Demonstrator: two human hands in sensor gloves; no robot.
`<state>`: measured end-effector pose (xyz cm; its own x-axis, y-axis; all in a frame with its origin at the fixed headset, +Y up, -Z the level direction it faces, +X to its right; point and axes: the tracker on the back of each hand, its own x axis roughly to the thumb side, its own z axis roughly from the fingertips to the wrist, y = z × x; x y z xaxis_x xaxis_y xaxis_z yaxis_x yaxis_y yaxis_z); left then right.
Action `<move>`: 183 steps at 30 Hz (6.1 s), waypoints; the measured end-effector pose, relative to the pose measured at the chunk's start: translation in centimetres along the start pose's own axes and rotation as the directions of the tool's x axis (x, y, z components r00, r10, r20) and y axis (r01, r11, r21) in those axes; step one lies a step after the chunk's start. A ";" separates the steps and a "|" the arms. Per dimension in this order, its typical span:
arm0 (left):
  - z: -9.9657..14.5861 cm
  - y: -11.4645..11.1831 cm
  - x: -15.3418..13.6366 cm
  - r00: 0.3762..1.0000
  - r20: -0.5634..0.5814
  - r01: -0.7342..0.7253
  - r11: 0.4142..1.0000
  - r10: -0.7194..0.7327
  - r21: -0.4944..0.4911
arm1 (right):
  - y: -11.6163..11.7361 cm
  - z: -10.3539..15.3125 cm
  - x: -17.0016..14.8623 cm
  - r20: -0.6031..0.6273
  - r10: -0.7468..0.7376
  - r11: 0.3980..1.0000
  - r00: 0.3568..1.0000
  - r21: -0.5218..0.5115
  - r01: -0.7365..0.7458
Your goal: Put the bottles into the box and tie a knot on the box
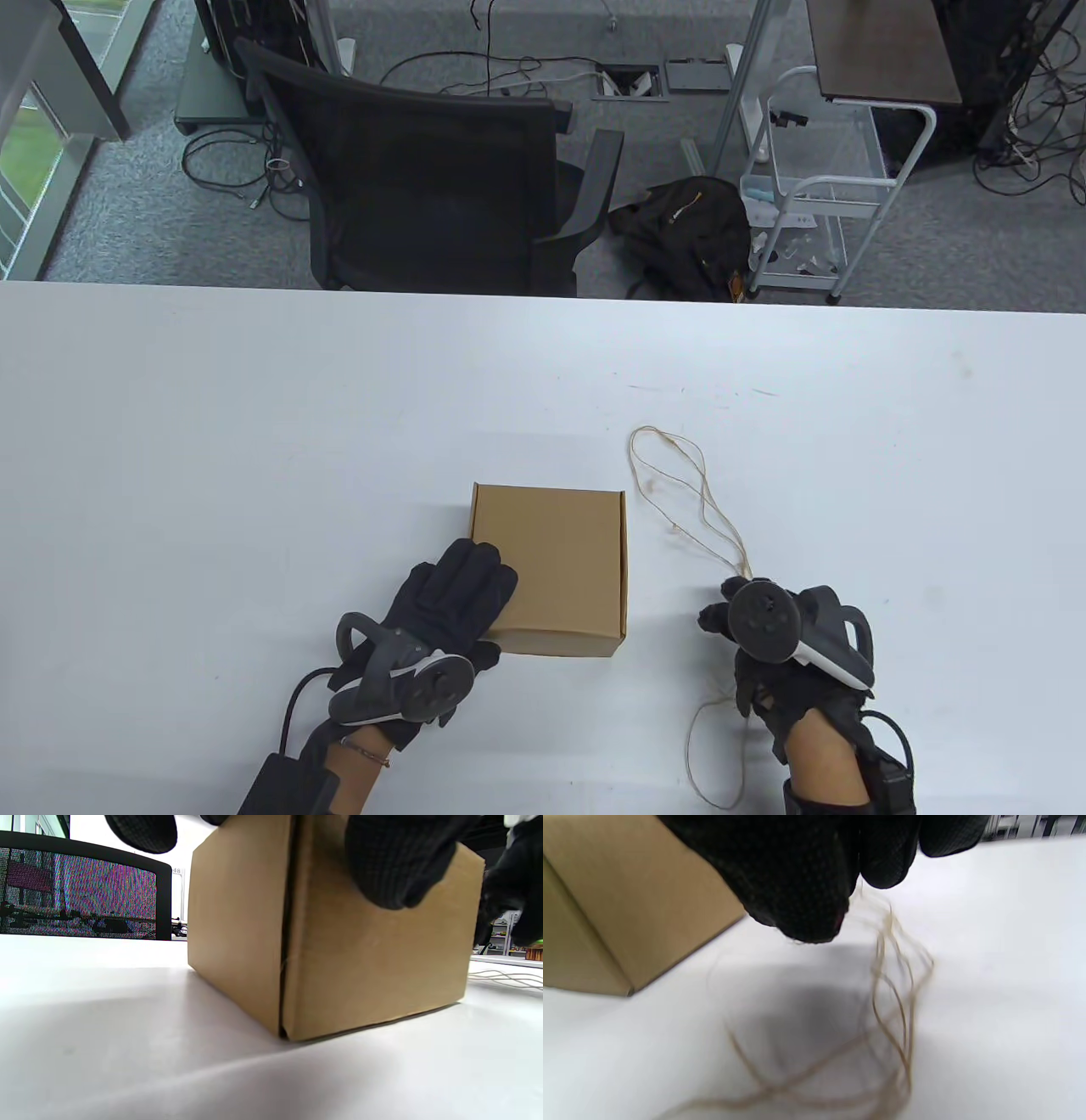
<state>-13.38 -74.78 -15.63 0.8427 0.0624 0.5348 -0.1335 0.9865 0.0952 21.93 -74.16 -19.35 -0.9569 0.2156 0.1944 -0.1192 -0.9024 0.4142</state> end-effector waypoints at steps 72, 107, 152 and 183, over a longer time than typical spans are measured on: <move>2.0 3.4 -6.1 0.370 -0.015 -0.917 0.367 0.929 0.156 | -0.2 1.2 3.8 0.444 -0.683 0.575 0.580 -0.164 0.801; 2.6 3.0 -5.1 0.813 -0.307 -0.428 0.865 0.495 0.262 | 0.1 1.0 2.8 0.323 -0.484 0.671 0.813 -0.459 0.582; 2.2 -0.3 -5.8 0.511 -0.212 -0.833 0.541 0.833 0.115 | 2.4 -1.4 2.9 0.407 -0.677 0.631 0.614 -0.110 0.768; 2.0 1.3 -3.5 0.577 -0.338 -0.692 0.665 0.744 0.281 | 1.2 -0.4 3.0 0.154 -0.645 0.756 0.749 -0.019 0.655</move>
<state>-17.55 -74.06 -15.68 0.5633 0.8208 0.0951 -0.8186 0.5700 -0.0708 18.82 -74.71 -18.66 -0.5987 0.8008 0.0156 -0.7218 -0.5478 0.4230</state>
